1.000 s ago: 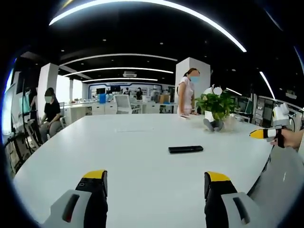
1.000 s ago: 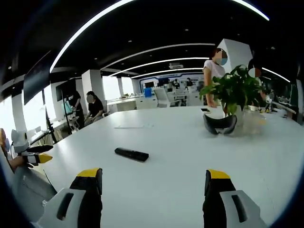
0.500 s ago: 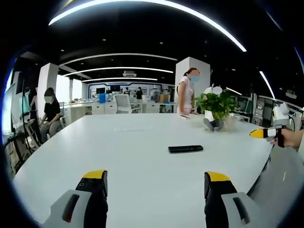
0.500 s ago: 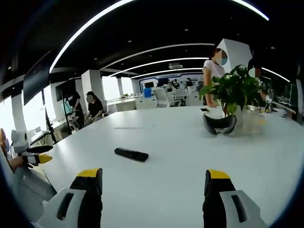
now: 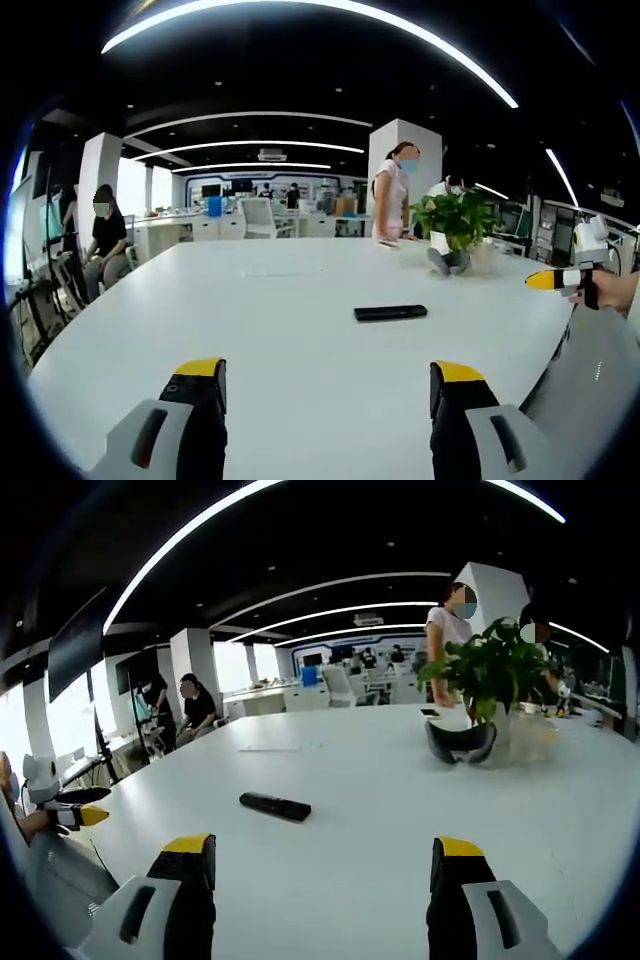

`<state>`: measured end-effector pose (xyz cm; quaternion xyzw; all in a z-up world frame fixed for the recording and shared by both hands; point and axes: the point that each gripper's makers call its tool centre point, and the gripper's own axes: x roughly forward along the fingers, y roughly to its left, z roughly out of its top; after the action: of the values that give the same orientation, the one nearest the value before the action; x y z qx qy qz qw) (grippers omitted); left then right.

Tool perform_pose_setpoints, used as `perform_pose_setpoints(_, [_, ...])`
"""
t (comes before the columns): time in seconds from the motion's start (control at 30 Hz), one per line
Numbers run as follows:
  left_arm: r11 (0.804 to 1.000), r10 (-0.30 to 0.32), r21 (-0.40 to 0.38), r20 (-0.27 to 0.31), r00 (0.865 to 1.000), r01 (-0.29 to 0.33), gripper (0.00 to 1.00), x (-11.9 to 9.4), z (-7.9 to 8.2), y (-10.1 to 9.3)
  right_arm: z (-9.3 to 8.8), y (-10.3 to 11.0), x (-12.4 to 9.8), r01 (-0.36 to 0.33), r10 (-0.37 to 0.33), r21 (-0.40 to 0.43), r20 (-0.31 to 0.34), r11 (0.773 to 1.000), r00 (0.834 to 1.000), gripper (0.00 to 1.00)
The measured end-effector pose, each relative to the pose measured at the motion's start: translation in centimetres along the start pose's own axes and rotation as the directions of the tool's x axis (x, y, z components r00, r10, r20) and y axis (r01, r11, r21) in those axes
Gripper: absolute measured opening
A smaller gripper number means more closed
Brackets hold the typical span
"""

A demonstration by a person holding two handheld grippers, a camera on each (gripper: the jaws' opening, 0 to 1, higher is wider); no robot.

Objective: Press the specified remote control buttons in sequence, fully releasing each button before pressing the next.

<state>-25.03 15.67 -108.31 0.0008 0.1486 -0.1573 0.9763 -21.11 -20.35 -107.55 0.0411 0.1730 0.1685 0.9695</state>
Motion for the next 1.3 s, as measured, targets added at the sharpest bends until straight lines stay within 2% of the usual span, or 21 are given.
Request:
perform_pose_setpoints(0.23, [1.000, -0.003, -0.008, -0.011, 1.000, 0.003, 0.87, 0.1, -0.2, 0.0, 0.2, -0.1, 0.0, 0.006, -0.006, 0.002, 0.006, 1.000, 1.000, 0.89])
perform_pose_setpoints(0.37, [0.999, -0.036, 0.011, -0.046, 0.998, 0.037, 0.87, 0.2, -0.8, -0.6, 0.2, -0.1, 0.0, 0.023, -0.023, -0.024, -0.002, 0.999, 1.000, 0.89])
perform_pose_setpoints(0.5, [0.998, -0.055, 0.019, -0.034, 0.998, 0.056, 0.87, 0.2, -0.5, -1.0, 1.0, -0.4, -0.5, 0.060, -0.059, -0.052, 0.032, 0.997, 0.998, 0.88])
perform_pose_setpoints(0.7, [0.998, -0.054, 0.019, -0.032, 0.998, 0.055, 0.87, 0.2, -0.5, -1.0, 1.6, -0.7, -1.0, 0.080, -0.078, -0.021, 0.070, 0.997, 0.995, 0.88])
perform_pose_setpoints(0.77, [0.998, -0.052, 0.024, -0.035, 0.998, 0.052, 0.87, 0.2, -0.5, -1.0, 1.8, -0.7, -0.8, 0.068, -0.067, -0.014, 0.075, 0.998, 0.995, 0.88])
perform_pose_setpoints(0.9, [0.999, 0.000, 0.042, -0.014, 1.000, 0.001, 0.89, -0.1, 0.1, -0.3, 1.7, 0.5, -0.4, 0.004, -0.004, -0.008, 0.071, 1.000, 0.997, 0.88])
perform_pose_setpoints(0.97, [0.991, 0.043, 0.133, -0.061, 0.997, -0.034, 0.87, -0.1, -0.5, 0.3, 1.7, 1.7, -0.2, -0.059, 0.060, -0.023, 0.072, 0.998, 0.996, 0.88])
perform_pose_setpoints(1.0, [0.988, 0.047, 0.148, -0.082, 0.996, -0.035, 0.86, -0.1, -0.8, 0.3, 1.7, 2.1, -0.2, -0.073, 0.074, -0.025, 0.071, 0.997, 0.995, 0.87])
perform_pose_setpoints(1.03, [0.991, 0.044, 0.133, -0.092, 0.995, -0.031, 0.86, 0.0, -1.0, 0.1, 1.9, 2.4, -0.3, -0.087, 0.089, -0.031, 0.078, 0.996, 0.993, 0.86])
perform_pose_setpoints(1.13, [0.992, 0.039, 0.119, -0.075, 0.996, -0.030, 0.86, -0.1, -0.7, 0.1, 2.4, 2.7, -0.6, -0.109, 0.111, -0.021, 0.109, 0.994, 0.988, 0.85])
perform_pose_setpoints(1.2, [0.995, 0.043, 0.094, -0.069, 0.997, -0.037, 0.86, -0.2, -0.6, 0.2, 2.5, 2.8, -0.7, -0.109, 0.111, -0.026, 0.108, 0.994, 0.988, 0.83])
perform_pose_setpoints(1.23, [0.995, 0.044, 0.094, -0.076, 0.996, -0.037, 0.87, -0.2, -0.7, 0.2, 2.6, 2.8, -0.7, -0.106, 0.109, -0.032, 0.111, 0.994, 0.988, 0.81])
perform_pose_setpoints(1.3, [0.991, 0.024, 0.132, -0.153, 0.988, -0.004, 0.87, -0.1, -1.7, -0.4, 2.5, 2.7, -0.8, -0.097, 0.101, -0.038, 0.104, 0.994, 0.989, 0.77])
